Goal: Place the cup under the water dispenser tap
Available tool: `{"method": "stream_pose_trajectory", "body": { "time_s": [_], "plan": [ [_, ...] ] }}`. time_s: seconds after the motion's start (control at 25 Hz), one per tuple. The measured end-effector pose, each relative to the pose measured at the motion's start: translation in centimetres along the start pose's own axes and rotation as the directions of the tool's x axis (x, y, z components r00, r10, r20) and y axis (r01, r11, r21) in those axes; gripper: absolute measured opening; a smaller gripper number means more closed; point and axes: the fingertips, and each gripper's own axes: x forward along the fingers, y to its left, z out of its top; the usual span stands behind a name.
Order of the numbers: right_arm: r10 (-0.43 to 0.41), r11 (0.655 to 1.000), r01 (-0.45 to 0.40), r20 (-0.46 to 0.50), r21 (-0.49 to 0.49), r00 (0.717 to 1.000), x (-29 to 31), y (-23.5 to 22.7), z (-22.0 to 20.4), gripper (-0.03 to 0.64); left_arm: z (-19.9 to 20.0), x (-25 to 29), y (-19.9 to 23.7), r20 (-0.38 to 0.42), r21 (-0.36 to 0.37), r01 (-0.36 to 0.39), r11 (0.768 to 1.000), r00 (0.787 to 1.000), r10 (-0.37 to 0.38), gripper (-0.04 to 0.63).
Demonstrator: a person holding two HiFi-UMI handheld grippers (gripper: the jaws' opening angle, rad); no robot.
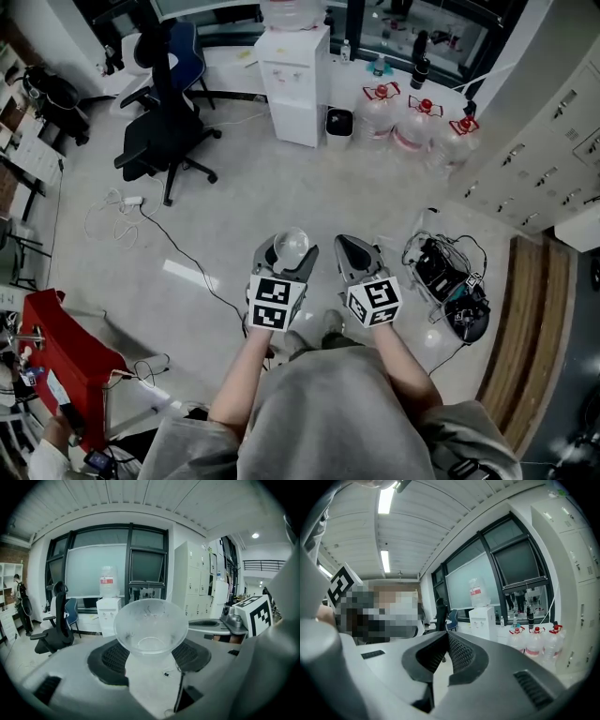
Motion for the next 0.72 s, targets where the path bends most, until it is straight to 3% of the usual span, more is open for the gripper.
{"method": "stream_pose_trajectory", "body": {
  "time_s": [0.4,0.72],
  "plan": [
    [0.004,0.996,-0.005,0.011,0.084,1.000,0.3,-5.5,-0.8,0.012,0.3,4.7,-1.8,-0.068,0.038,-0.014,0.999,0.998,0.017,0.282],
    [-0.010,0.993,0.009,0.008,0.118,1.000,2.8,-8.2,-1.1,0.012,1.2,8.0,0.0,-0.084,0.033,-0.012,0.999,0.996,0.014,0.282]
  ]
}}
